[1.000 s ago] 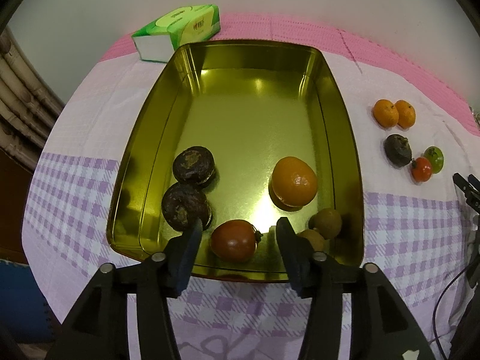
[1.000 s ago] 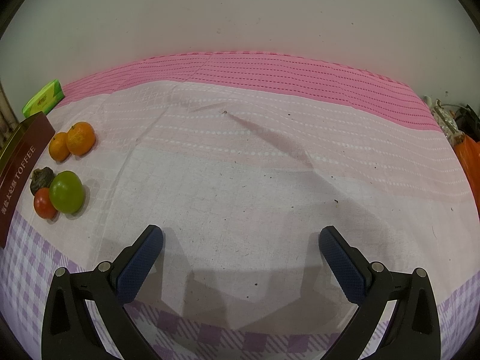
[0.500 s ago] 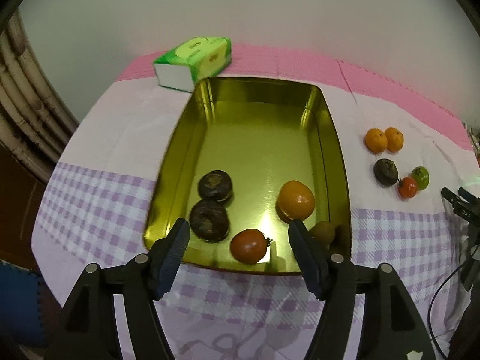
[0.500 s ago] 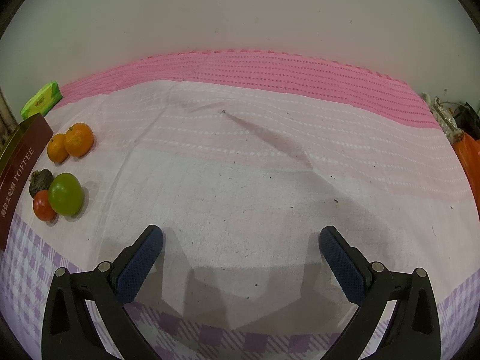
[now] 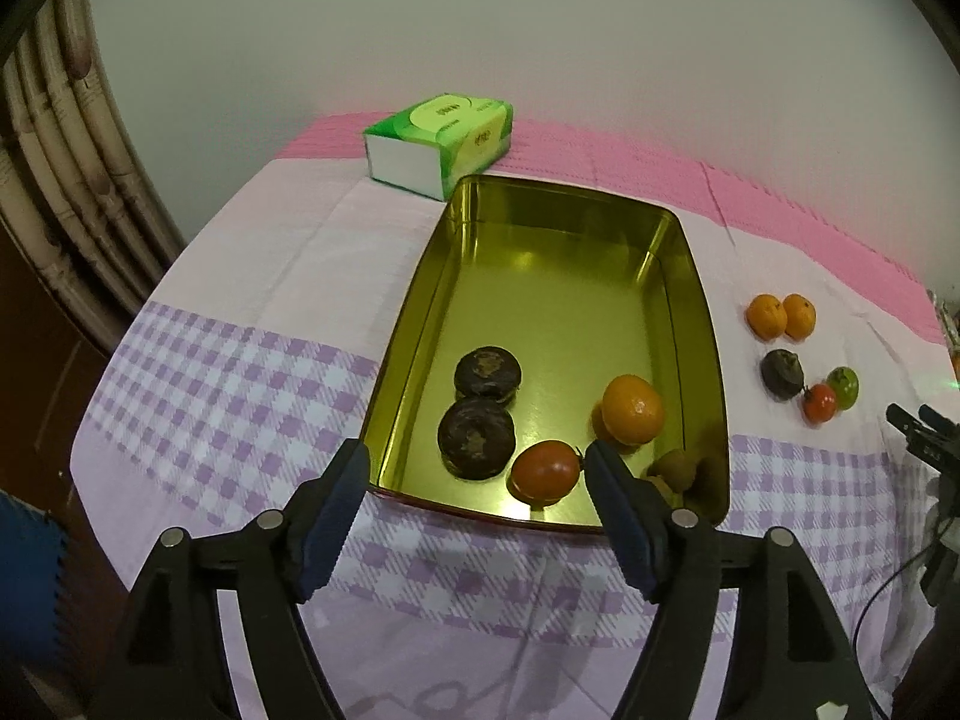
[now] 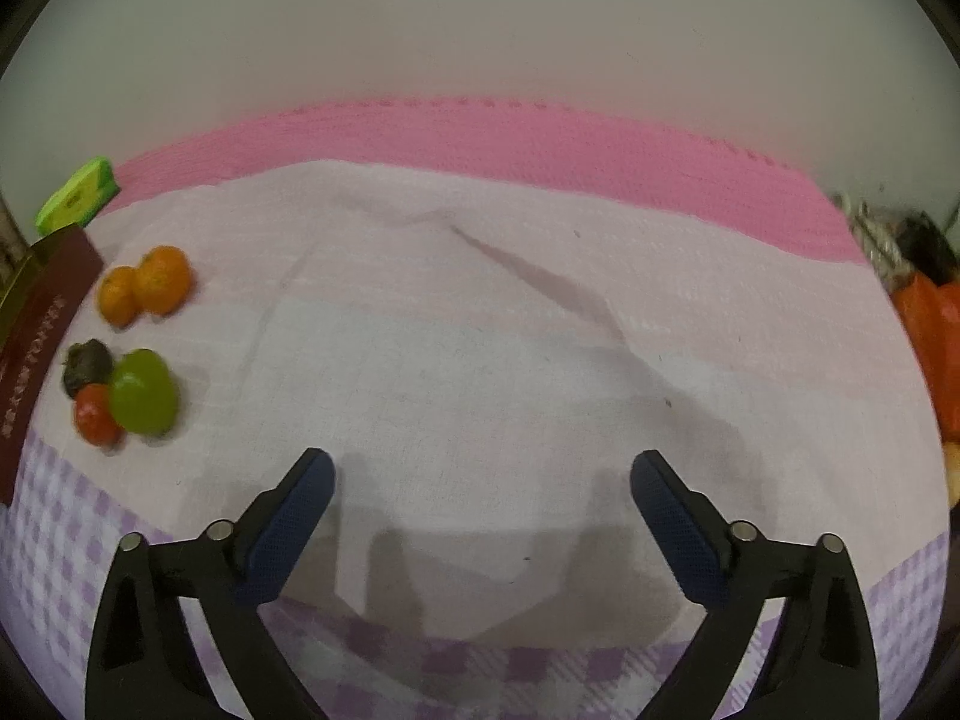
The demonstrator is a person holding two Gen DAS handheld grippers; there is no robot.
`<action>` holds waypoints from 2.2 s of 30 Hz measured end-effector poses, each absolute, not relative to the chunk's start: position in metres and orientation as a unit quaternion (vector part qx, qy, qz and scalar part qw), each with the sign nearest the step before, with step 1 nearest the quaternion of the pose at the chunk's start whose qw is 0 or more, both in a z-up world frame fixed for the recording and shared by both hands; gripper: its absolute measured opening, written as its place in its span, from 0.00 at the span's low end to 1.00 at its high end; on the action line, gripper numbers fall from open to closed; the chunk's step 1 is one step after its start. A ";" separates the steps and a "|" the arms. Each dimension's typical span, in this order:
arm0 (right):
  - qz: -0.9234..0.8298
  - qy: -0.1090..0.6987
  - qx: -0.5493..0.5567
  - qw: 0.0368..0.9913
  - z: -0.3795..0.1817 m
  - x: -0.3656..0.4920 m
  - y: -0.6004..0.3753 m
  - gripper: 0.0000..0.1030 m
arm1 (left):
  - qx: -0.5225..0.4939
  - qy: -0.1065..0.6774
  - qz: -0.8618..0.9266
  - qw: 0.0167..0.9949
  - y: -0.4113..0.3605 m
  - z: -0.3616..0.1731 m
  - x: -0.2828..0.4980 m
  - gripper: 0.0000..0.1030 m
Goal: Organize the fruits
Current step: 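Move the right tool toward the green tomato, then close the right tool on the green tomato, then carry the green tomato into the tin and open the right tool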
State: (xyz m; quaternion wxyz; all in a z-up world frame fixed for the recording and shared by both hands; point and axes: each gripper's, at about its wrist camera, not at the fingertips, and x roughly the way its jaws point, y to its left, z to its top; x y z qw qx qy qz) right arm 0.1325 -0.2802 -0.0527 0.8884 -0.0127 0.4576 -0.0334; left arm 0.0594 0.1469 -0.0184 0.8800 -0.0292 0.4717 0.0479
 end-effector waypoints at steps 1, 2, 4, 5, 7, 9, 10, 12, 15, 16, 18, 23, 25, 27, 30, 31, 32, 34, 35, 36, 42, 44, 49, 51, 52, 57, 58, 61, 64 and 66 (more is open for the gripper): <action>-0.025 0.452 -0.019 0.891 -0.047 0.131 -0.274 0.93 | -0.029 0.471 0.052 0.880 0.147 -0.019 0.059 0.71; -0.015 0.448 -0.027 0.894 -0.042 0.129 -0.266 0.93 | -0.028 0.470 0.054 0.881 0.147 -0.019 0.060 0.71; 0.004 0.439 -0.038 0.897 -0.033 0.126 -0.252 0.93 | -0.025 0.469 0.058 0.881 0.147 -0.020 0.060 0.71; 0.015 0.436 -0.044 0.899 -0.029 0.125 -0.245 0.93 | -0.026 0.468 0.057 0.882 0.147 -0.020 0.060 0.72; 0.039 0.433 -0.057 0.899 -0.023 0.124 -0.227 0.92 | -0.029 0.467 0.057 0.882 0.149 -0.020 0.059 0.72; 0.058 0.432 -0.066 0.898 -0.021 0.125 -0.211 0.87 | -0.030 0.464 0.057 0.883 0.149 -0.020 0.059 0.73; 0.069 0.434 -0.071 0.895 -0.022 0.127 -0.205 0.86 | -0.031 0.465 0.057 0.883 0.150 -0.021 0.059 0.73; 0.078 0.442 -0.081 0.890 -0.026 0.131 -0.194 0.78 | -0.036 0.466 0.054 0.882 0.151 -0.021 0.059 0.74; 0.097 0.456 -0.083 0.881 -0.035 0.138 -0.184 0.69 | -0.039 0.467 0.051 0.882 0.152 -0.022 0.060 0.76; 0.102 0.462 -0.082 0.877 -0.038 0.139 -0.180 0.68 | -0.040 0.469 0.051 0.881 0.152 -0.022 0.061 0.76; 0.111 0.470 -0.082 0.872 -0.043 0.142 -0.175 0.66 | -0.044 0.472 0.052 0.879 0.153 -0.024 0.062 0.76; 0.122 0.472 -0.086 0.869 -0.049 0.144 -0.166 0.65 | -0.059 0.479 0.054 0.874 0.158 -0.026 0.063 0.76; 0.119 0.472 -0.086 0.869 -0.051 0.147 -0.164 0.64 | -0.059 0.477 0.055 0.875 0.158 -0.026 0.063 0.76; 0.118 0.474 -0.082 0.869 -0.053 0.151 -0.162 0.64 | -0.057 0.479 0.057 0.874 0.158 -0.026 0.063 0.76; 0.117 0.479 -0.079 0.866 -0.058 0.156 -0.158 0.64 | -0.056 0.481 0.057 0.873 0.158 -0.027 0.064 0.76; 0.116 0.479 -0.079 0.866 -0.060 0.157 -0.155 0.64 | -0.055 0.480 0.057 0.874 0.158 -0.026 0.064 0.76; 0.114 0.479 -0.081 0.867 -0.061 0.157 -0.153 0.64 | -0.055 0.480 0.057 0.874 0.158 -0.026 0.064 0.76; 0.113 0.475 -0.078 0.869 -0.061 0.157 -0.151 0.58 | -0.056 0.479 0.058 0.874 0.158 -0.026 0.064 0.76; 0.112 0.474 -0.075 0.870 -0.061 0.157 -0.150 0.52 | -0.056 0.479 0.058 0.874 0.158 -0.026 0.064 0.76; 0.111 0.474 -0.076 0.871 -0.061 0.158 -0.149 0.47 | -0.057 0.480 0.058 0.874 0.159 -0.026 0.064 0.76; 0.105 0.475 -0.072 0.871 -0.060 0.158 -0.148 0.38 | -0.060 0.484 0.057 0.871 0.160 -0.026 0.064 0.77; 0.102 0.476 -0.070 0.870 -0.059 0.158 -0.148 0.38 | -0.059 0.485 0.059 0.871 0.160 -0.026 0.064 0.92; 0.093 0.479 -0.065 0.871 -0.055 0.158 -0.151 0.37 | -0.062 0.481 0.061 0.872 0.161 -0.023 0.064 0.94; 0.090 0.475 -0.058 0.873 -0.048 0.157 -0.152 0.37 | -0.066 0.479 0.062 0.873 0.162 -0.022 0.064 0.94; 0.091 0.473 -0.055 0.875 -0.044 0.156 -0.152 0.37 | -0.070 0.478 0.064 0.873 0.163 -0.020 0.064 0.94; 0.114 0.452 -0.042 0.884 -0.015 0.155 -0.139 0.37 | -0.084 0.470 0.071 0.876 0.170 -0.014 0.062 0.96; 0.124 0.447 -0.042 0.885 -0.009 0.154 -0.132 0.37 | -0.085 0.469 0.073 0.876 0.172 -0.013 0.062 0.96; 0.156 0.435 -0.044 0.886 0.006 0.150 -0.108 0.37 | -0.092 0.472 0.086 0.873 0.182 -0.010 0.062 0.97; 0.191 0.427 -0.046 0.883 0.015 0.147 -0.079 0.37 | -0.110 0.469 0.097 0.871 0.196 -0.005 0.059 0.97; 0.211 0.426 -0.046 0.879 0.018 0.143 -0.061 0.37 | -0.119 0.463 0.110 0.872 0.206 -0.001 0.056 0.97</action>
